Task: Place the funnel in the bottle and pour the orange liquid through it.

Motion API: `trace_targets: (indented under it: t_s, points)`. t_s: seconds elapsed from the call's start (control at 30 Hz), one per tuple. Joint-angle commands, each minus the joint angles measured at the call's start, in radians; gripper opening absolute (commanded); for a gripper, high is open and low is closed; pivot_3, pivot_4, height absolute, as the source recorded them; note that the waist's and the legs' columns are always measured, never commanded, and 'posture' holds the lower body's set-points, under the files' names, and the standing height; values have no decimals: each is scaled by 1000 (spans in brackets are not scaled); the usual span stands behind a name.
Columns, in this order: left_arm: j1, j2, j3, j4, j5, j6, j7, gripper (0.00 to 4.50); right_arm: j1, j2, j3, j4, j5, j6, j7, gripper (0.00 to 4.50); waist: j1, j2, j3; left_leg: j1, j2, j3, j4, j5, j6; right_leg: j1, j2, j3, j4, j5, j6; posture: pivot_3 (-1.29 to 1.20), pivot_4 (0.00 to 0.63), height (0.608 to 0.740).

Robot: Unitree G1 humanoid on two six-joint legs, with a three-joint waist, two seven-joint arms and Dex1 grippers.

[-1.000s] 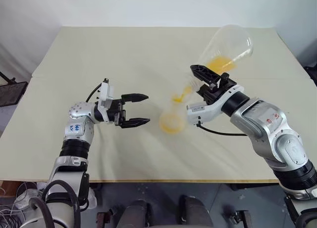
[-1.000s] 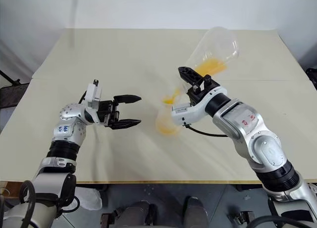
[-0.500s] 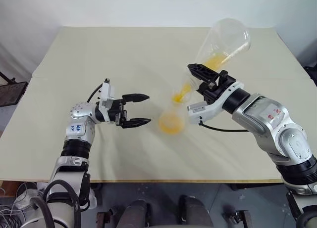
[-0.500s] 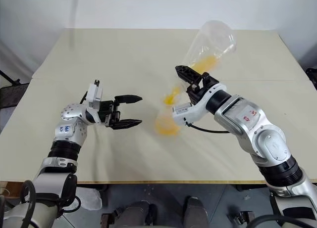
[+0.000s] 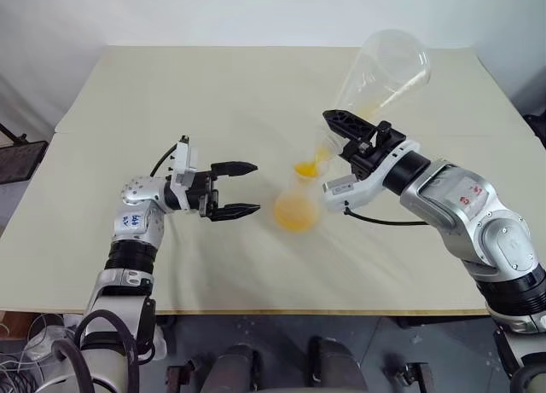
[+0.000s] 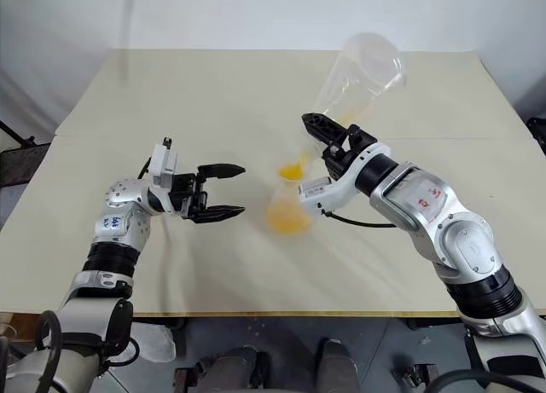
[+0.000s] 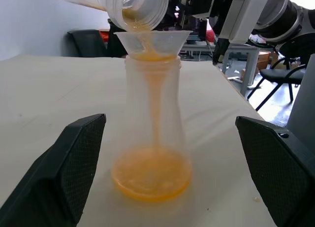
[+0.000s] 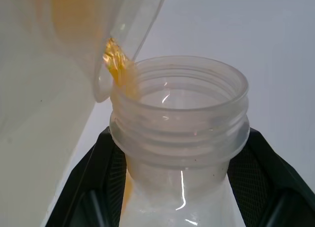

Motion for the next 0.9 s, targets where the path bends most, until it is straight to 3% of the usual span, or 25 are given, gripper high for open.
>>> trace_targets:
  t_s: [0.03,0.57,0.9]
  points:
    - [-22,0,6,-17,-2,-8,0,4500,-29,-21,-47,-19,-5,-24,-30,2442,0,0,0,0,0,0,0,0,0,0,0,0,0,0,0,0,150,740]
    - [-38,-6,4,4,6,-13,1,4500,-50,-43,-57,9,-7,-71,-42,2442,0,0,0,0,0,0,0,0,0,0,0,0,0,0,0,0,150,740]
    - [-40,-4,5,8,11,-12,-3,4500,-37,-3,-60,-15,59,-43,-4,2442,0,0,0,0,0,0,0,0,0,0,0,0,0,0,0,0,150,740]
